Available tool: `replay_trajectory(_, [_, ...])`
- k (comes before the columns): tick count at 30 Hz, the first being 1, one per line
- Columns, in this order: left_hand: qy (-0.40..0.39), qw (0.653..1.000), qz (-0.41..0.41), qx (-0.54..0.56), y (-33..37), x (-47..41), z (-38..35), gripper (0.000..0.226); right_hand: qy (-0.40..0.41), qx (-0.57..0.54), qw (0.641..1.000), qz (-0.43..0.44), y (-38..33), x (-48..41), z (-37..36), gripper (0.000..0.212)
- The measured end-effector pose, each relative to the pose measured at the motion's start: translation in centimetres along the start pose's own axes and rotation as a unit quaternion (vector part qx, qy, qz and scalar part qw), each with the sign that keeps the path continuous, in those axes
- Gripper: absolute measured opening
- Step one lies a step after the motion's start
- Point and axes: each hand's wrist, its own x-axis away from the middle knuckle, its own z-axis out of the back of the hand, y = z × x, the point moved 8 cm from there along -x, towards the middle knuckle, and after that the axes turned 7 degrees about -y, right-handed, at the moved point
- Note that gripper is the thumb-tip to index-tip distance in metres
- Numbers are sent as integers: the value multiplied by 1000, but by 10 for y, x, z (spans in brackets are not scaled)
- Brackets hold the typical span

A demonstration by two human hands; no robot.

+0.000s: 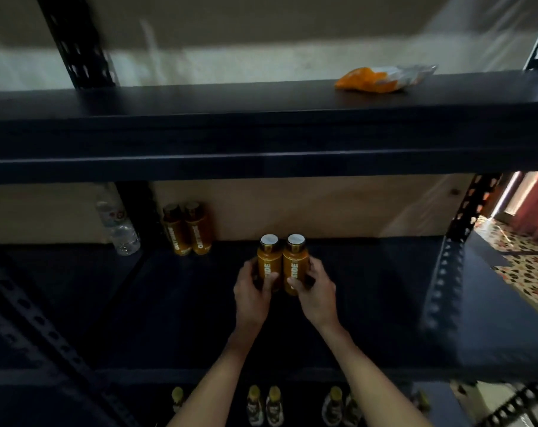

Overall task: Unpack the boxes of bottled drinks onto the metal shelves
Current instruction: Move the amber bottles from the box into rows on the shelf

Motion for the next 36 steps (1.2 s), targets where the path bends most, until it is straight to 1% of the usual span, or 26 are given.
replay_trajectory(7, [42, 999, -5, -6, -28, -54, 6, 51, -5, -33, 999, 17, 6, -59, -34, 48])
replay_trajectory(10, [53, 997, -7, -53, -35, -72, 7, 41, -10, -34, 999, -8, 12, -83, -44, 38])
replay_trajectory(11, [54, 996, -6, -69, -37, -78, 7, 41, -10, -35, 999, -19, 14, -89, -46, 35])
replay_trajectory(14, [38, 995, 20, -86, -46, -95, 4, 51, -8, -44, 998, -43, 22, -106, -50, 32])
replay_trajectory(16, [35, 995, 26, -85, -50, -105, 1, 53, -1, -39, 998, -46, 25, -113, -52, 31])
replay_trajectory(18, [39, 995, 18, -90, -49, -111, -1, 50, 6, -28, 998, -48, 26, -119, -53, 29])
replay_trajectory(20, [45, 994, 15, -96, -47, -115, 0, 48, 6, -23, 998, -49, 25, -122, -54, 20])
replay_trajectory(26, [47, 991, 20, -125, -53, -127, -3, 49, 3, 11, 998, -55, 27, -134, -54, 14])
replay_trajectory(29, [55, 992, 22, -116, -54, -128, -3, 50, 3, 6, 998, -60, 28, -135, -56, 18])
replay_trajectory(31, [46, 995, 24, -88, -56, -129, -3, 51, -11, -11, 998, -69, 27, -132, -56, 25])
replay_trajectory(33, [20, 998, 16, -58, -54, -126, -5, 56, -30, -14, 996, -85, 27, -127, -54, 38])
replay_trajectory(34, [3, 998, 22, -51, -54, -123, -7, 62, -37, -17, 995, -92, 27, -123, -50, 47])
replay_trajectory(36, [-27, 995, 78, -53, -55, -110, -7, 77, -51, -27, 994, -95, 23, -113, -44, 62])
